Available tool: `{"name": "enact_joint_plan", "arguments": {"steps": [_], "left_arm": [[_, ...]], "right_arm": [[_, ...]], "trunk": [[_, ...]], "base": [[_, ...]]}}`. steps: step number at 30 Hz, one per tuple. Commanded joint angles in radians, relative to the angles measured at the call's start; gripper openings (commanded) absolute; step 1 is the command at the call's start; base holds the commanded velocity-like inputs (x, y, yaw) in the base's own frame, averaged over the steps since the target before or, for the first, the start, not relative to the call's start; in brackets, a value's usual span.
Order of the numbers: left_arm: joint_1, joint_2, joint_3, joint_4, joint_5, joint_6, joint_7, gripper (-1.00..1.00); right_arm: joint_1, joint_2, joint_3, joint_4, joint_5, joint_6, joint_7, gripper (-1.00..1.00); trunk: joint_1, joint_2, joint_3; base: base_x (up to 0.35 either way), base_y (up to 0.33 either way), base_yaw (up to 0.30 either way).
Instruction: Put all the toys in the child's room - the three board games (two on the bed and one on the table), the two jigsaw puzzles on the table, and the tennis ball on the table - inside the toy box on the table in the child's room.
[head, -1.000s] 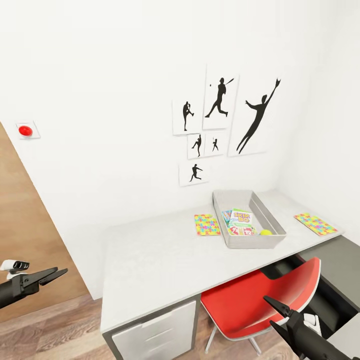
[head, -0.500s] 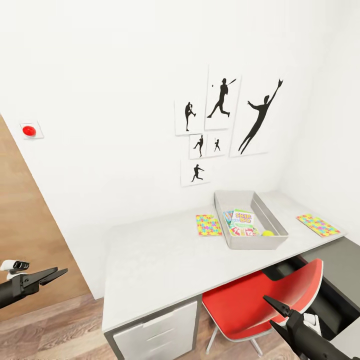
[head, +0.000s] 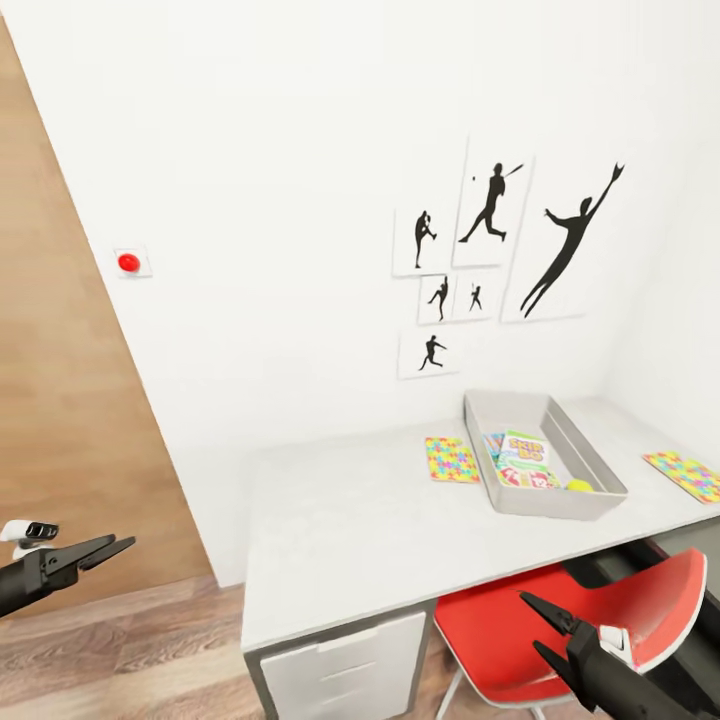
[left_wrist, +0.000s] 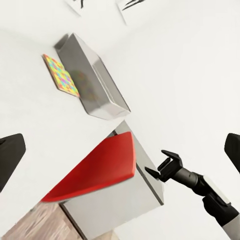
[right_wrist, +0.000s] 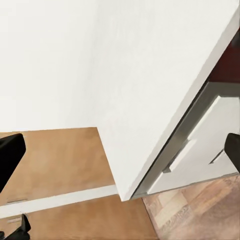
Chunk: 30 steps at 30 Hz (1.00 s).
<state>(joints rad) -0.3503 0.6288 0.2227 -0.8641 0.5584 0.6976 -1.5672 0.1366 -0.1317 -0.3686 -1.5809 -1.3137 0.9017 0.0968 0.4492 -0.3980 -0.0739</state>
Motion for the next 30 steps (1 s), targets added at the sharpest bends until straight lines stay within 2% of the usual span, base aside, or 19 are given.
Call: {"name": "enact_joint_plan", "arguments": {"steps": [1,11,30], "left_arm": [[-0.001,0.000,-0.001,0.000,0.000,0.011,-0.004,1.00],[-0.001,0.000,0.000,0.000,0.000,0.005,-0.004,1.00],[-0.001,0.000,-0.002,0.000,0.000,0.002,-0.004,1.00]], "right_arm": [[0.000,0.000,0.000,-0.001,0.009,0.004,0.009,1.00],[0.000,0.000,0.005,-0.001,0.010,0.004,0.010,1.00],[0.000,-0.001,0.005,0.001,0.008,0.005,0.011,1.00]], "trunk": [[0.001,-0.002,-0.001],[0.001,-0.002,0.008],[0.001,-0.002,0.010]], "base": [[0.073,0.174,0.237],[0.158,0.120,0.209],[0.111,0.061,0.019]]}}
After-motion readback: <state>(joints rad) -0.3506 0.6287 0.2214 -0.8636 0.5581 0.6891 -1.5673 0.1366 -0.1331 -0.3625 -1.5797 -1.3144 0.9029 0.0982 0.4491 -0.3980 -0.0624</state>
